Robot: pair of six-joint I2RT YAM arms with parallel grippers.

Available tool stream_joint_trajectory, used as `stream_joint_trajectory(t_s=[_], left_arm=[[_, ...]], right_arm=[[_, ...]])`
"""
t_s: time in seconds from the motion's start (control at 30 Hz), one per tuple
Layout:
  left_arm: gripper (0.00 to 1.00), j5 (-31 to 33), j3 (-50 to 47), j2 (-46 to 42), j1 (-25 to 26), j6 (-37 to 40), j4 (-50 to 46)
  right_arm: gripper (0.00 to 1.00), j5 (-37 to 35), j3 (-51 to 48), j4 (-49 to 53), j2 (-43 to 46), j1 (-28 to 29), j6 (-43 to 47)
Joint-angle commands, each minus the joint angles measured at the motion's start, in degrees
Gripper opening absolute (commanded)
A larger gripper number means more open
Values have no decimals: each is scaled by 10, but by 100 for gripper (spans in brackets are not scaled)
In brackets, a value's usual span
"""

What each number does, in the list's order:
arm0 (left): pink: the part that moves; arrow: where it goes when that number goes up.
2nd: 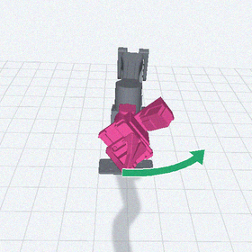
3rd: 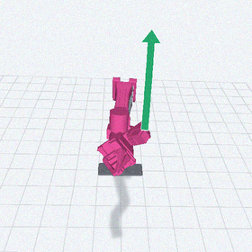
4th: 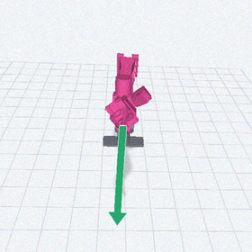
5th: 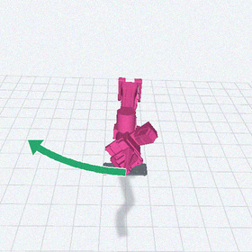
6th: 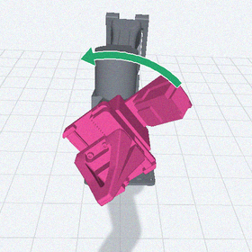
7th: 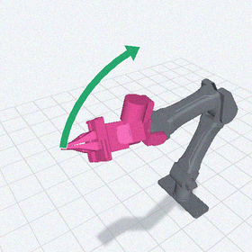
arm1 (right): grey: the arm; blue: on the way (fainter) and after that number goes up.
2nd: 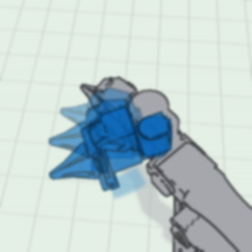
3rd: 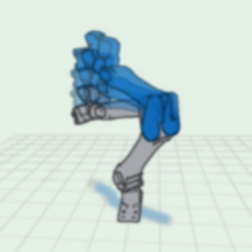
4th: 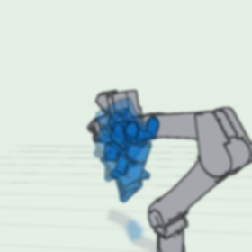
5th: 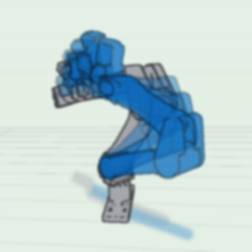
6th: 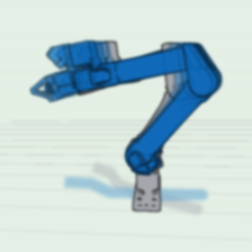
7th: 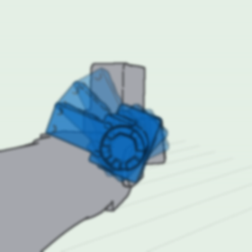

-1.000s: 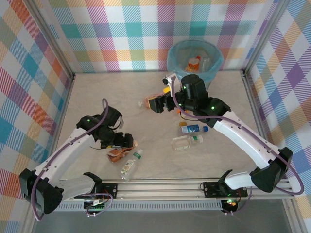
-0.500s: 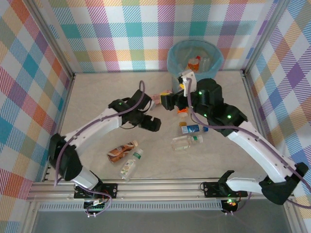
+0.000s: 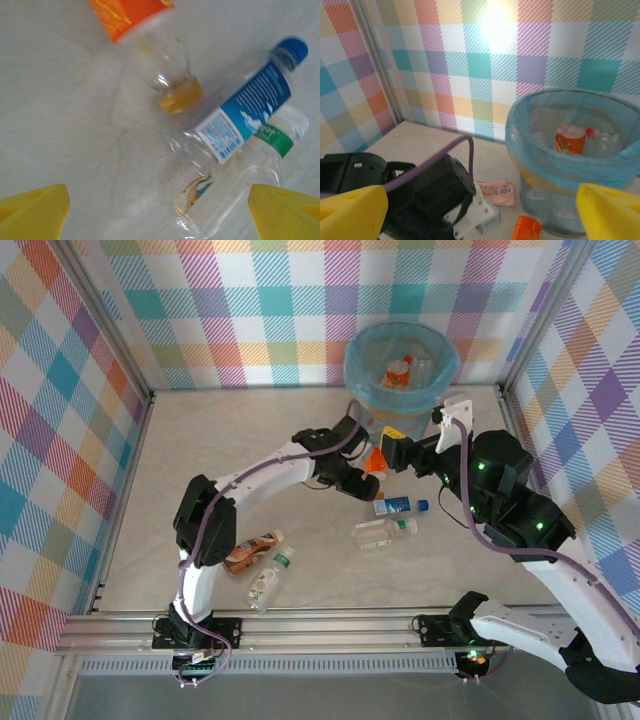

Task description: Put the plastic bottles in the bin

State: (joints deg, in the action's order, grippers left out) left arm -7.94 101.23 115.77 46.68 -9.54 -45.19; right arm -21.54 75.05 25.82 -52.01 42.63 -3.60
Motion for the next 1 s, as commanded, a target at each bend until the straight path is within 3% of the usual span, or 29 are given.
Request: stream_joint_trajectory(t_s=[0.0,0.33,0.6,0.87,0.97], left_arm=[[92,-1,26,15,22,26,-29],[93,-53,-59,14,65,100,1],[93,-39,-68,39,82,122,14],[89,-37,-95,45,92,141,31],[82,-28,-99,48,92,146,33]], right_arm=[[97,-16,-23,-4,0,2,8],[100,0,-50,-46,-5,2,-4],[100,14,-47,-65,-12,2,1],[100,9,-49,-58,-13,2,-23],[100,8,-51,-60,-13,1,-33]])
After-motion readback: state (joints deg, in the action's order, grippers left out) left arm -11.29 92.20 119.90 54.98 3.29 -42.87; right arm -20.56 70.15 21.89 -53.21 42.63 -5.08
